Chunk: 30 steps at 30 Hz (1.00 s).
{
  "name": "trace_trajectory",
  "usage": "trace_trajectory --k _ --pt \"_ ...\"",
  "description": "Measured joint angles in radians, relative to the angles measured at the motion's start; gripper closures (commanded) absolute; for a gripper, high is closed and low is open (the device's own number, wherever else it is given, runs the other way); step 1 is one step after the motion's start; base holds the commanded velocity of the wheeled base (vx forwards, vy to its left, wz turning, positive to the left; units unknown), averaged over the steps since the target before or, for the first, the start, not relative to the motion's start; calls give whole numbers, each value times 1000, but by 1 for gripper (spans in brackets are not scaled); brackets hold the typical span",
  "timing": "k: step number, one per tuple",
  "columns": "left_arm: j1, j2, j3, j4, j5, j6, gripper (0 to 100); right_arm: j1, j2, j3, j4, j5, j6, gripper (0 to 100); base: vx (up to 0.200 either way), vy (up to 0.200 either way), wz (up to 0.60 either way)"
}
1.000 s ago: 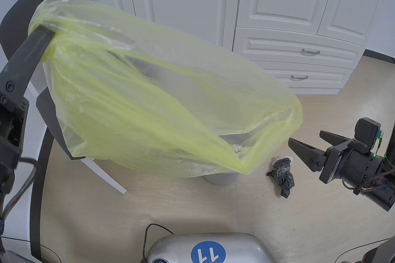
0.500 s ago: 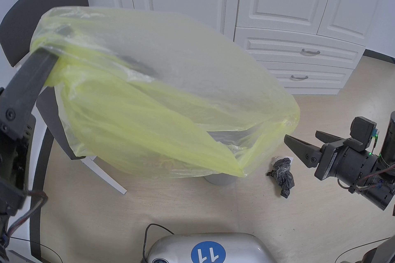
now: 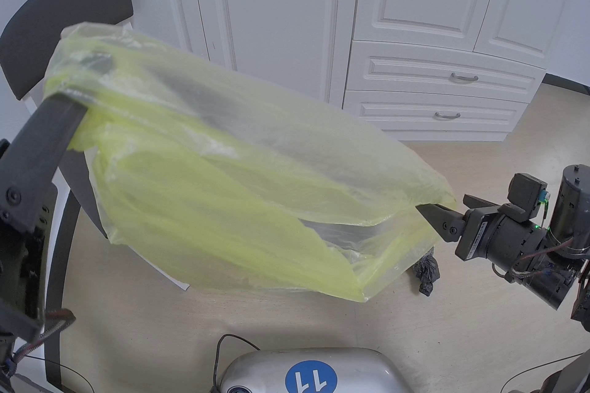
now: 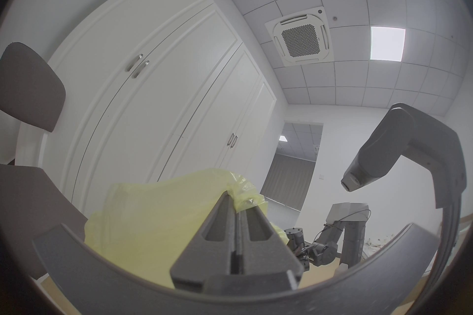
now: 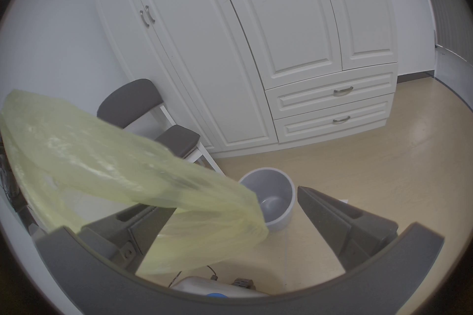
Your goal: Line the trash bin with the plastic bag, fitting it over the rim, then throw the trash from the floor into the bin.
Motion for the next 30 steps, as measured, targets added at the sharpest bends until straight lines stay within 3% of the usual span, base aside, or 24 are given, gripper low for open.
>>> trace_trajectory --k 21,22,30 --pt "0 -20 10 -37 -23 1 100 -13 79 1 -1 17 63 0 0 0 0" --pt "0 -20 10 -37 -23 1 100 -10 80 1 -1 22 66 100 0 0 0" --pt "0 -20 10 -37 -23 0 100 -2 76 0 6 43 81 100 0 0 0"
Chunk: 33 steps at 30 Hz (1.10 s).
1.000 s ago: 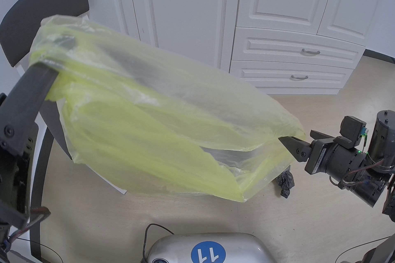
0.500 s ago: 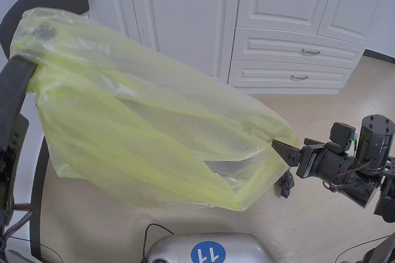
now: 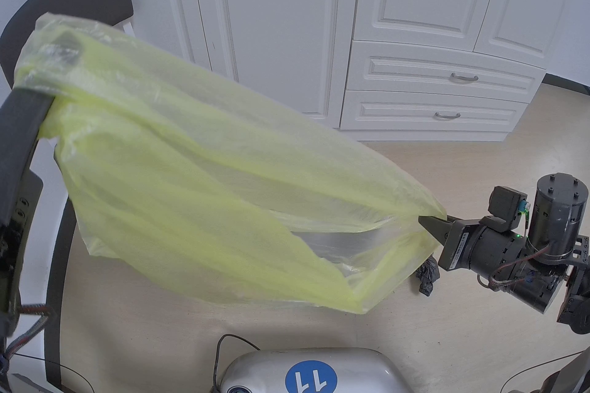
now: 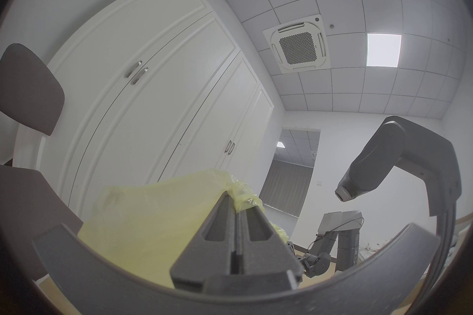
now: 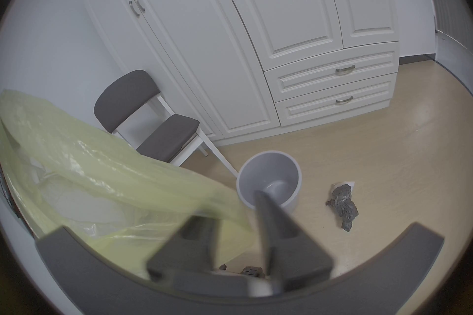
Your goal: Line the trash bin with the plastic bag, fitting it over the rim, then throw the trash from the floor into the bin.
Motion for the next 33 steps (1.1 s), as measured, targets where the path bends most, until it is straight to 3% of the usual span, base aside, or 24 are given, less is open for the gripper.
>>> trace_trajectory --k 18,33 --pt "0 6 0 0 1 -15 100 14 -57 9 16 0 -6 100 0 0 0" --pt "51 113 6 12 9 -123 100 6 -272 -86 251 0 -11 100 0 0 0"
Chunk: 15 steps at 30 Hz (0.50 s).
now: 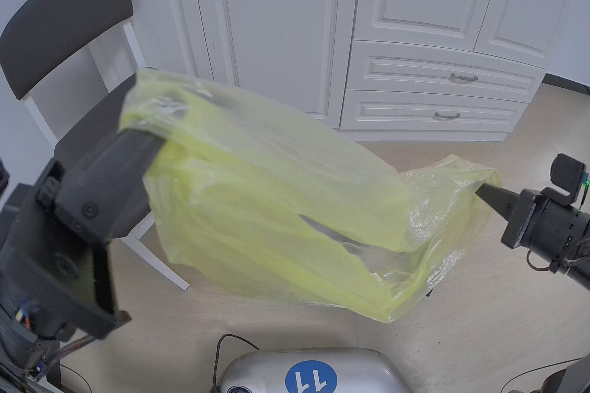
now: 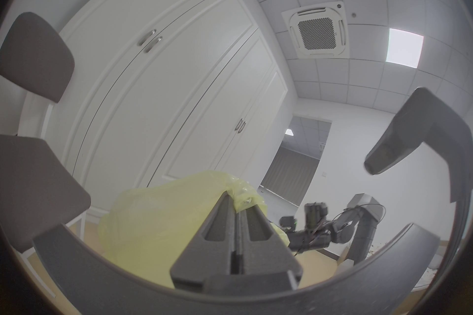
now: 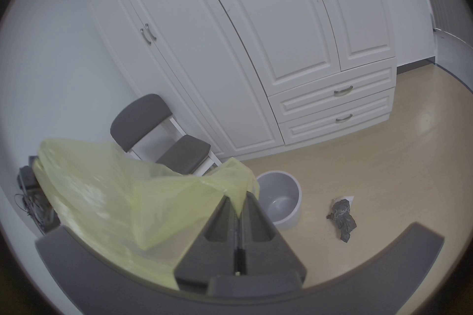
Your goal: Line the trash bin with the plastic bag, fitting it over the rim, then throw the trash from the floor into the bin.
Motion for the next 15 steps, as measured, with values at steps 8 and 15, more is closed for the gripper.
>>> trace_trajectory --k 8,15 --pt "51 86 -11 -3 1 -47 100 -3 -77 -32 43 -1 -4 100 0 0 0" --pt "91 130 -14 -7 -1 -87 100 -10 -101 -37 44 -1 -23 100 0 0 0"
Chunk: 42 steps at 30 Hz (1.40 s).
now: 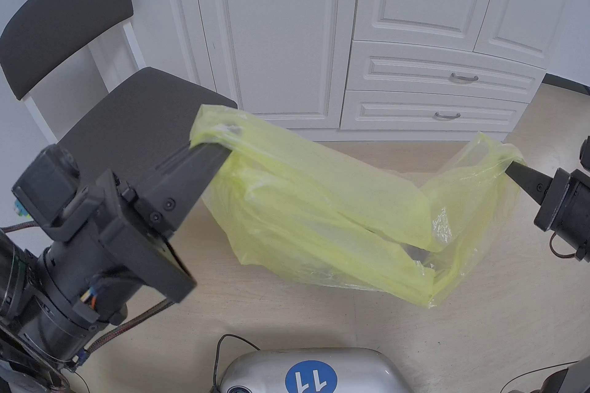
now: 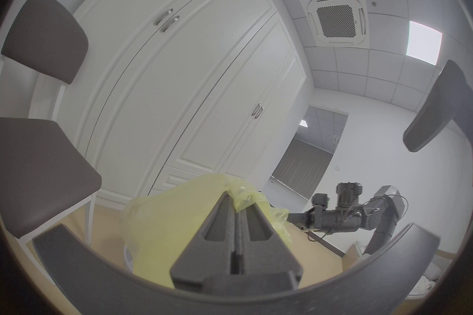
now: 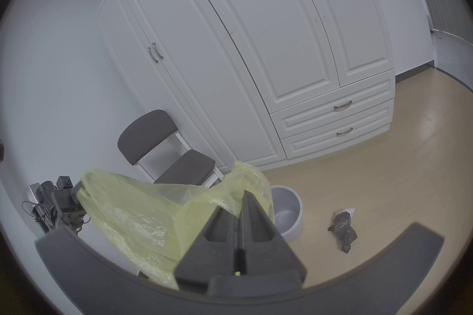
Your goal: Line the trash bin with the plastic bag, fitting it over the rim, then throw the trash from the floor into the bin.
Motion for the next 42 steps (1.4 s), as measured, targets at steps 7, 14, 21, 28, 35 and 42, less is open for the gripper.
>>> trace_trajectory --k 7,14,21,28,35,42 --pt "67 84 -30 -1 0 -63 100 -11 -27 -4 0 -1 -23 100 0 0 0" --pt "136 211 -97 -1 6 -133 100 -18 -26 -6 -3 -1 -27 100 0 0 0" --pt "168 323 -153 0 6 -153 100 -31 13 -3 -15 -1 -23 100 0 0 0" --pt "176 402 -179 -3 4 -153 100 -33 43 1 -18 -1 -22 100 0 0 0" --pt "177 461 -189 -3 4 -153 100 -29 74 15 -19 -2 -21 100 0 0 0" --pt "194 484 -193 -3 -6 -152 100 -33 81 28 -19 -1 -18 100 0 0 0"
